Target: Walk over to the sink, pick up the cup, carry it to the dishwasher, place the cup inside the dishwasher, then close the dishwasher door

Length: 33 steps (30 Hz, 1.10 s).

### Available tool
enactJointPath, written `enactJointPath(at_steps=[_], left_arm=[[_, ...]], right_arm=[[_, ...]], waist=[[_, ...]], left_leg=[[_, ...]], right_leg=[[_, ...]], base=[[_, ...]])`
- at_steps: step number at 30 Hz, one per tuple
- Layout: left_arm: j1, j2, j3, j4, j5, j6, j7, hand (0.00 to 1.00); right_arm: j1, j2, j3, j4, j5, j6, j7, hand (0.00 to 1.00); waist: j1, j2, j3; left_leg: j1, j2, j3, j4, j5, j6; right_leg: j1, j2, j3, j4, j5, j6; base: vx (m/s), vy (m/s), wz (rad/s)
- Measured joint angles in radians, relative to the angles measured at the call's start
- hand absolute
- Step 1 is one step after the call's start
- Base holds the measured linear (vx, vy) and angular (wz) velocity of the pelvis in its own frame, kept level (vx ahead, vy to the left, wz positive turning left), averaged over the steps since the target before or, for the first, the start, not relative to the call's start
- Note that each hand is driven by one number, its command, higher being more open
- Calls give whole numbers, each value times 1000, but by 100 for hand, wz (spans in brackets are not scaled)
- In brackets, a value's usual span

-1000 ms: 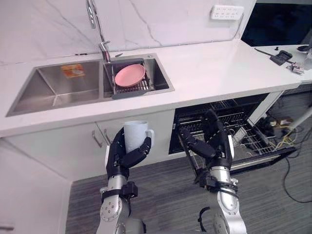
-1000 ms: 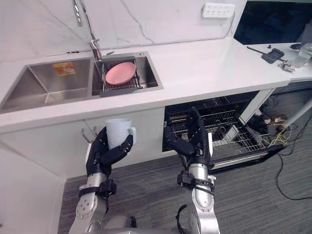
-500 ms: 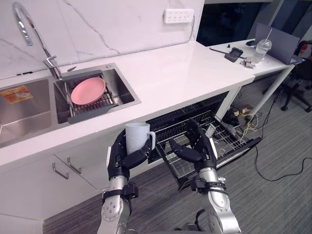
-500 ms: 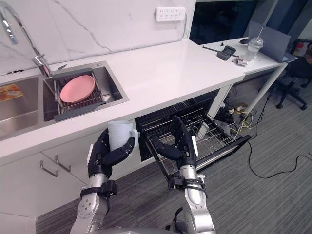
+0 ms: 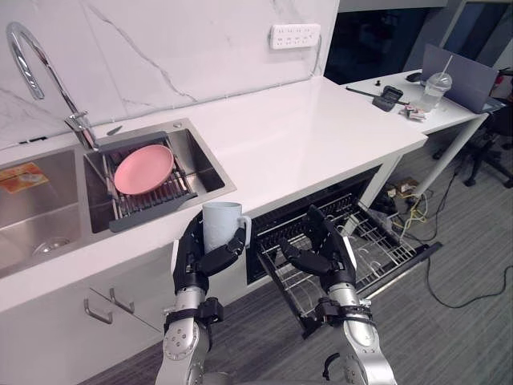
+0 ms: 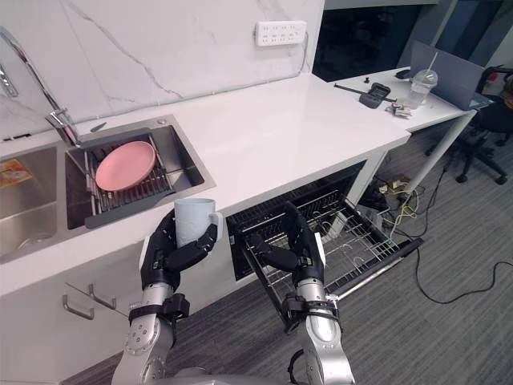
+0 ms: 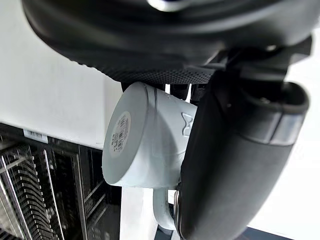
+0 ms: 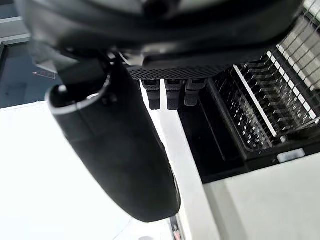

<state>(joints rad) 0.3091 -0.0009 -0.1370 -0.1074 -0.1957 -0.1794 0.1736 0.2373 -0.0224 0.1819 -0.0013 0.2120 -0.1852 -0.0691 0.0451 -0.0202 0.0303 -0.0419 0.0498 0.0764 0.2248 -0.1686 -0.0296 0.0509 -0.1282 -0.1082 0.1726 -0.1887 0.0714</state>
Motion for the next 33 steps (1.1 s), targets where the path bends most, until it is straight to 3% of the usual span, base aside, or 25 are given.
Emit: enactJointPath(at_steps=[3, 10, 20, 33], left_arm=[[-12, 16, -16, 5, 2, -1, 0, 30], [-75, 35, -28, 61, 23, -1, 0, 30], [-172, 61, 3, 89, 62, -1, 45, 30], [-229, 71, 62, 117, 78, 0, 91, 30]], right_arm=[[-13, 1, 0, 13, 4, 0, 19, 90], [-31, -7, 5, 25, 69, 3, 40, 90], [-33, -18, 109, 25, 82, 4, 92, 90], [-72, -47, 129, 7, 122, 4, 121, 90]], waist=[[-7, -3, -3], [-18, -3, -3], [-36, -6, -6], [-62, -6, -12]], left_leg=[[24, -9, -3, -84, 45, -2], [70, -10, 15, -153, 81, -3], [69, -15, 71, -154, 89, 8], [69, -15, 113, -155, 90, 11]], right_leg=[[2, 3, 0, -29, 21, -7], [11, 9, 24, -43, 35, -6], [3, 7, 88, -110, 93, 10], [-6, 9, 140, -154, 132, 21]], base=[[20, 8, 3], [-24, -4, -8], [-55, 38, -18], [-24, 15, -12]])
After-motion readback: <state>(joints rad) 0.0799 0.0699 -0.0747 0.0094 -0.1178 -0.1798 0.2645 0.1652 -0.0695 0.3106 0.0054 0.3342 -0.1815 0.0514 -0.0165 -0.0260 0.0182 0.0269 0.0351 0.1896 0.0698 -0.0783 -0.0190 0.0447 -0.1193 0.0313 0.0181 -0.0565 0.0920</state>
